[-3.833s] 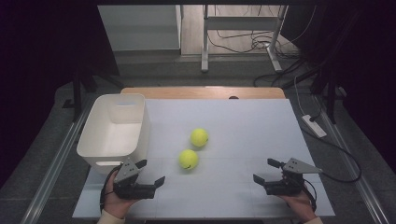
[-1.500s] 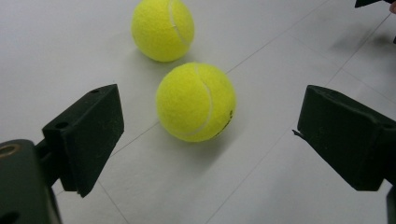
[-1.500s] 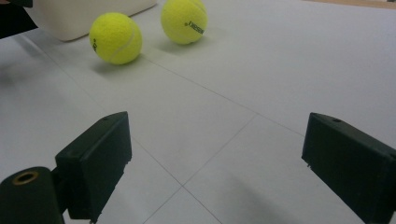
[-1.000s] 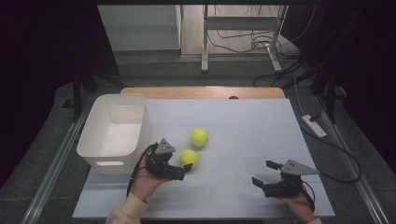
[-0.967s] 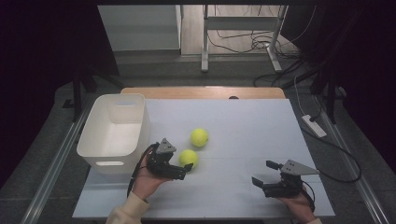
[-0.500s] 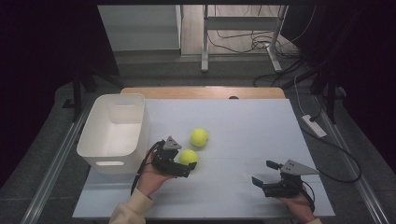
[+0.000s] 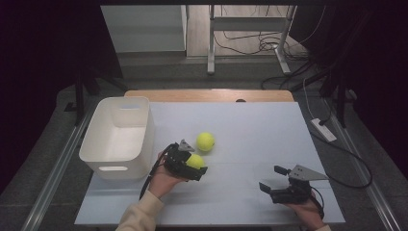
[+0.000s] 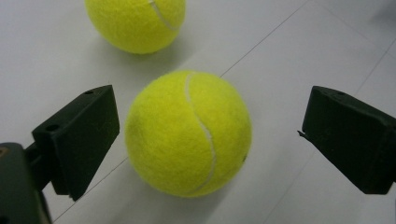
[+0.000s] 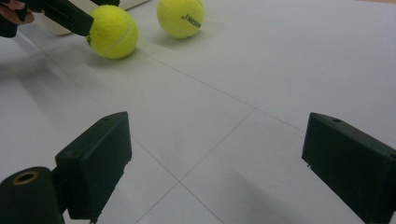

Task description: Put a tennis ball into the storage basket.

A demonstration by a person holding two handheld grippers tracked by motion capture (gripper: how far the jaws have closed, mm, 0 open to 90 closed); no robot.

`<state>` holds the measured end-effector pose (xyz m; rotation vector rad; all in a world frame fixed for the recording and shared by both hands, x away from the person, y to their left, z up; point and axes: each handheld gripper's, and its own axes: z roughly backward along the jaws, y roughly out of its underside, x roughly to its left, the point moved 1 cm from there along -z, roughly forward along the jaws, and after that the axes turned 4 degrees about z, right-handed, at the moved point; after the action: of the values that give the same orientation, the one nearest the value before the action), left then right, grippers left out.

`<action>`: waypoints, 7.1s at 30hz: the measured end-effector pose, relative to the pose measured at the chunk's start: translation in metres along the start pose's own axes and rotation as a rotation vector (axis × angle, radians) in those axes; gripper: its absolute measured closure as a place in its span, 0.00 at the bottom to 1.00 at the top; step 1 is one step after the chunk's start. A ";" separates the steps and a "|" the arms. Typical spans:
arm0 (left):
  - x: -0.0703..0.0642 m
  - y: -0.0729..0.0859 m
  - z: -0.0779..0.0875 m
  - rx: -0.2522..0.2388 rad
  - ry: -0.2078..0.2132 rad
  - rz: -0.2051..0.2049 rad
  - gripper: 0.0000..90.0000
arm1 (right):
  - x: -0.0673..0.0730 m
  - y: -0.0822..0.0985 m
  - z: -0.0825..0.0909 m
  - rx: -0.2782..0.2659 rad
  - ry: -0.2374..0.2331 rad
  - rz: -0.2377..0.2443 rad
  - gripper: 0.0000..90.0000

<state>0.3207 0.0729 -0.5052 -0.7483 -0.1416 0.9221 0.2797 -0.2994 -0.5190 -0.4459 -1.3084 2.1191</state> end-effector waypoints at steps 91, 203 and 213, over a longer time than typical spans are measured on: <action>-0.008 -0.003 0.067 -0.277 0.050 -0.063 0.30 | 0.001 0.000 0.002 -0.005 0.009 0.005 0.09; 0.025 0.005 0.165 -0.535 -0.022 0.008 0.30 | -0.002 0.000 0.004 -0.004 0.033 0.003 0.09; 0.030 -0.009 0.168 -0.531 -0.045 0.013 0.30 | -0.003 -0.001 0.004 -0.013 0.030 -0.002 0.09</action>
<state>0.2753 0.1804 -0.3802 -1.2194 -0.4334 0.9229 0.2796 -0.3035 -0.5167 -0.4800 -1.3062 2.0954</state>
